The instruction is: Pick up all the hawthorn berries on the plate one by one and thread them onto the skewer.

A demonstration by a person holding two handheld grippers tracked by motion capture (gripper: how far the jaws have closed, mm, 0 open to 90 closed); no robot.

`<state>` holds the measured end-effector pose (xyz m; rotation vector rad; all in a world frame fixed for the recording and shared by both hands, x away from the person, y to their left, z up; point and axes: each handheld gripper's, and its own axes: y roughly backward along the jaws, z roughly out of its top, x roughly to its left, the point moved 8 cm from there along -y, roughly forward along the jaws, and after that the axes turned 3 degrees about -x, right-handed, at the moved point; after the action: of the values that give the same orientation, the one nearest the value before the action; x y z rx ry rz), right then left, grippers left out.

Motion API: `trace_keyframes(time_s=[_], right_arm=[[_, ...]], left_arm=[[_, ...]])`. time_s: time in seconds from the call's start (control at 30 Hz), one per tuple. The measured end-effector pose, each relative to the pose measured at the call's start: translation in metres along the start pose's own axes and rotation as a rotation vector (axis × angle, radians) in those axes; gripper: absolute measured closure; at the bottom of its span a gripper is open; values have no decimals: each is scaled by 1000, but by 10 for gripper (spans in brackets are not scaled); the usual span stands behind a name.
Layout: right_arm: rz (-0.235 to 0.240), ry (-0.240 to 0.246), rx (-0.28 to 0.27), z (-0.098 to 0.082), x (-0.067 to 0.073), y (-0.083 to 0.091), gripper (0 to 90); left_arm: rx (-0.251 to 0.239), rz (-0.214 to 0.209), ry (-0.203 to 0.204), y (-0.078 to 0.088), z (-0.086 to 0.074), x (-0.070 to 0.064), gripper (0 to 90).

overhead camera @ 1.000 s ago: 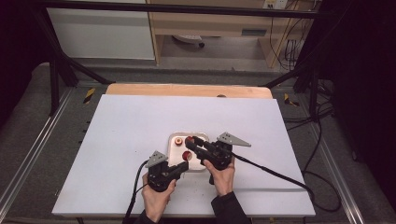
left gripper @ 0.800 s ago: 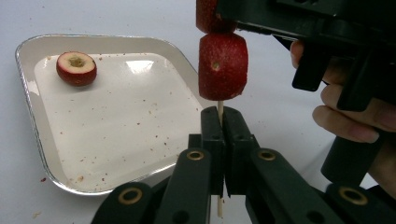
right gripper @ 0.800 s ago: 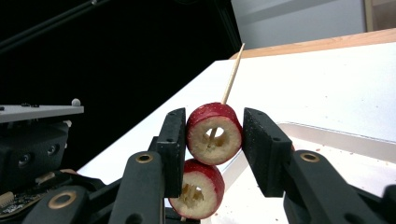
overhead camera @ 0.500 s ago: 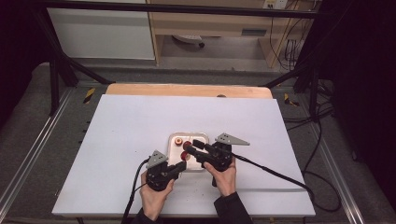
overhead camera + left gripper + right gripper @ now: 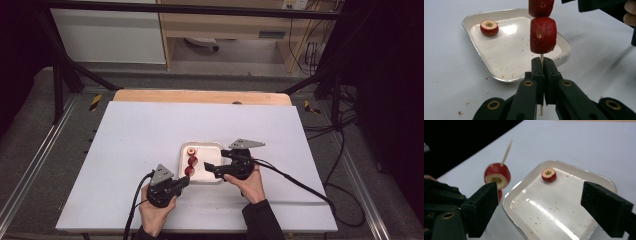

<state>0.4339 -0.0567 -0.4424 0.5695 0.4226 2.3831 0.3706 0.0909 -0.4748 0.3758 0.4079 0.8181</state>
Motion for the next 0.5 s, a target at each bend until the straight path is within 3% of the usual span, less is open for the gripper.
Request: trace_keyframes(time_s=[0.2, 0.23, 0.4, 0.5], right_arm=[[-18, 63, 83, -6, -6, 1, 91], [-24, 74, 106, -7, -9, 2, 86], [-40, 90, 153, -6, -13, 2, 78], [-52, 134, 226, -5, -14, -2, 72]], left_arm=[[9, -2, -26, 9, -4, 6, 882], [4, -2, -48, 10, -4, 9, 882], [5, -18, -47, 16, -6, 14, 882], [10, -30, -54, 19, -7, 16, 882]])
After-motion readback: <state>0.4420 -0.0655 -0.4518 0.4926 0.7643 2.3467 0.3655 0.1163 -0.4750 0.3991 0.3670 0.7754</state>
